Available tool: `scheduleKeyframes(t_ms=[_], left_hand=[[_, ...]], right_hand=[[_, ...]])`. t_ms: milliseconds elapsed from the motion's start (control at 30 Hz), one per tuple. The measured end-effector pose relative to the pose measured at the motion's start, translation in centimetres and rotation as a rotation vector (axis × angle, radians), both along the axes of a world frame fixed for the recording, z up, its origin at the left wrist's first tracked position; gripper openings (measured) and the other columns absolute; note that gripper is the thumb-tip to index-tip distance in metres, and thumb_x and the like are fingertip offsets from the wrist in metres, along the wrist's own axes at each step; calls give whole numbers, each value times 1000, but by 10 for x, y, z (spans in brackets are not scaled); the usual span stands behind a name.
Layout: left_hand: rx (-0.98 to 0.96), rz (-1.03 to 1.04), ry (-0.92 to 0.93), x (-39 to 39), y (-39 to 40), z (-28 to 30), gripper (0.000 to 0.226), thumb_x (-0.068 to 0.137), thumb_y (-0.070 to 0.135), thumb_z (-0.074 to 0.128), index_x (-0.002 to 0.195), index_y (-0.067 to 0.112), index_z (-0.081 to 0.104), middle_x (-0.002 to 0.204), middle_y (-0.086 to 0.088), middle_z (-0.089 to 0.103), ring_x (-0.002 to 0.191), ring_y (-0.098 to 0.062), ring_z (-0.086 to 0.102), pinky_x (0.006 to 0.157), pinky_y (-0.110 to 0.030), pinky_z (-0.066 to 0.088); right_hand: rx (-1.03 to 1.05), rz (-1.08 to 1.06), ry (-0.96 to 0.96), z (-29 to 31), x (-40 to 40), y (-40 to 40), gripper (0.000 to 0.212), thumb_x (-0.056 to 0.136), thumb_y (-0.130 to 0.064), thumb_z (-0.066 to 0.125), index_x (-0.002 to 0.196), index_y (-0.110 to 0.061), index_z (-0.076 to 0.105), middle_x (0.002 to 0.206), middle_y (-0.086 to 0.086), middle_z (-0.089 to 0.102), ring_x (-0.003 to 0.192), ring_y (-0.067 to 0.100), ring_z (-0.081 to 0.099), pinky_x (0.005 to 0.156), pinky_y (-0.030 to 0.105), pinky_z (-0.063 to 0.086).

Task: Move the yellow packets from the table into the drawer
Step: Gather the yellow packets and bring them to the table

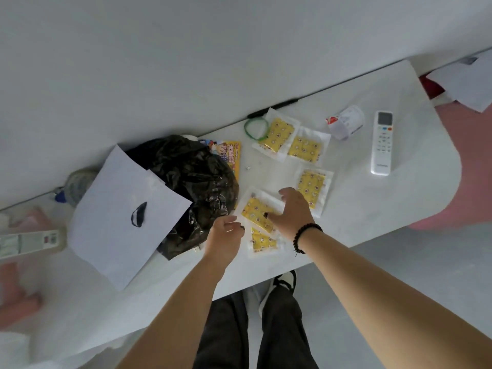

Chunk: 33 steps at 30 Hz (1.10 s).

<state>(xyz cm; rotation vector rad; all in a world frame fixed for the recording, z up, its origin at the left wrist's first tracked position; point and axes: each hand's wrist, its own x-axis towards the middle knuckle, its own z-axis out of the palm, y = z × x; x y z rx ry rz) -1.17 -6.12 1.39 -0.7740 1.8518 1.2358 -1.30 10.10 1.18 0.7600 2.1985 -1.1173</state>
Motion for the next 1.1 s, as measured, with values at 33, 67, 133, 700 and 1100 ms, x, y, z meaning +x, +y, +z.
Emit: scheduleKeyframes(t_ms=[33,67,133,700,1100], left_hand=[[-24,12,18,0,-1,-8,34,86,13,57,117,23,49,115,5,61,101,-16,60,92,-40,51],[-47,26,40,0,-1,-15,40,86,13,58,123,22,47,118,6,58,99,-14,59,89,-39,51],[-94,37,74,0,0,-26,46,87,13,57,129,21,42,122,7,55,96,-14,57,74,-29,49],[-323,-367,293,19,34,-52,66,74,19,79,126,13,39,122,-3,46,107,-20,49,85,-32,47],[169,-174,118,-7,49,-43,12,88,19,61,100,17,57,96,-4,68,87,-24,65,78,-36,55]], right_hand=[[38,77,9,-10,-2,-3,65,83,-23,68,137,-16,35,138,4,37,132,21,32,103,32,38],[83,159,23,-20,-4,-6,70,81,-25,70,140,-16,32,141,4,34,134,22,28,106,35,36],[178,303,66,-37,-7,-11,78,79,-30,72,143,-16,29,143,4,32,134,24,27,108,37,34],[241,112,176,-54,-27,18,38,83,-9,67,114,-6,46,89,5,53,86,26,55,66,30,42],[-319,-653,218,-17,40,63,23,77,1,72,91,-15,62,89,3,71,82,15,68,77,35,56]])
